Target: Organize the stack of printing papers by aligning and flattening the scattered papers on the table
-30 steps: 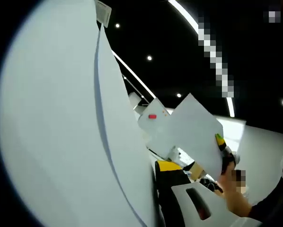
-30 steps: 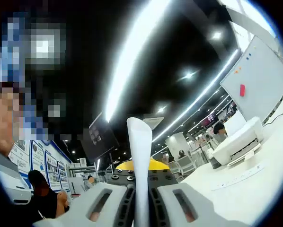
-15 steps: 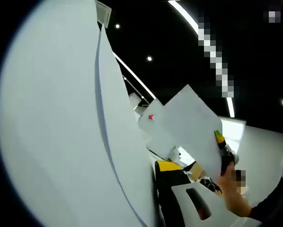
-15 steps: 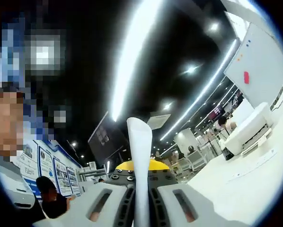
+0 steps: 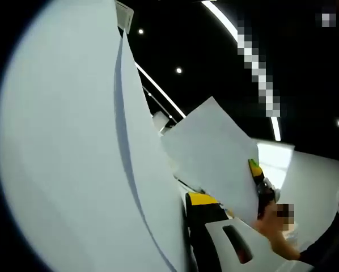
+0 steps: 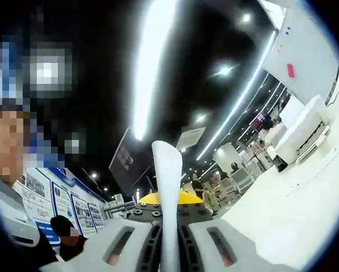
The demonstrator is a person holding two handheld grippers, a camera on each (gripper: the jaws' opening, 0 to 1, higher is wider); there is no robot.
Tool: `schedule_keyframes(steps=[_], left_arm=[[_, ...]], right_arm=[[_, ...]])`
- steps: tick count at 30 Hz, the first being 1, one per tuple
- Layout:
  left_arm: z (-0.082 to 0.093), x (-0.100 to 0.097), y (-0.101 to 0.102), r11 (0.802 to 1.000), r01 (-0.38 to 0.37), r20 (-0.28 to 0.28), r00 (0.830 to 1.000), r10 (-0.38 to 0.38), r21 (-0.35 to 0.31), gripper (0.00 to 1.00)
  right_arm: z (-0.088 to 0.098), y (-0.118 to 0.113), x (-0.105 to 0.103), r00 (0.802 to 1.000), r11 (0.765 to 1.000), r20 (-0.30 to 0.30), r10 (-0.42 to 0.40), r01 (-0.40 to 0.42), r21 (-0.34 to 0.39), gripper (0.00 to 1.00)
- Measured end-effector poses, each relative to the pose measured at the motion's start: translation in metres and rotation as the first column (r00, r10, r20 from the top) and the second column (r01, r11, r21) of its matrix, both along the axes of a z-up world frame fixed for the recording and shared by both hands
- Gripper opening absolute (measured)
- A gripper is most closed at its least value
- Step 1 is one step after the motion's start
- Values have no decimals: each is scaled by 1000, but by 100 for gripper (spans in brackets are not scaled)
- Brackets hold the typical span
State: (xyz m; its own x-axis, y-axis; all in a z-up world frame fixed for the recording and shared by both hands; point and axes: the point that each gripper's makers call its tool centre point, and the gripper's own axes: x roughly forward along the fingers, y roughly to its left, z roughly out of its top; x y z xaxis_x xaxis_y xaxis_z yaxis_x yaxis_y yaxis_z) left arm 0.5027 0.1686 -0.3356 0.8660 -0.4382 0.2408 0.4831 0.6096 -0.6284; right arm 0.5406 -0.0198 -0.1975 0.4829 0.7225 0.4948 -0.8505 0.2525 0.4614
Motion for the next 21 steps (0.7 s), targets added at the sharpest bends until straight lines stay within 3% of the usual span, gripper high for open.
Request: schedule_keyframes(steps=[16,21], left_arm=[[0,0,-1,1000,1,0,1000,-1,3,9],[0,0,-1,1000,-1,-1,1000,1,6,9]], right_arm=[[-43,3,22,991,998,-131,-33,41,53,0],[-53,6,27,983,996,-185,-5,22,89,0]])
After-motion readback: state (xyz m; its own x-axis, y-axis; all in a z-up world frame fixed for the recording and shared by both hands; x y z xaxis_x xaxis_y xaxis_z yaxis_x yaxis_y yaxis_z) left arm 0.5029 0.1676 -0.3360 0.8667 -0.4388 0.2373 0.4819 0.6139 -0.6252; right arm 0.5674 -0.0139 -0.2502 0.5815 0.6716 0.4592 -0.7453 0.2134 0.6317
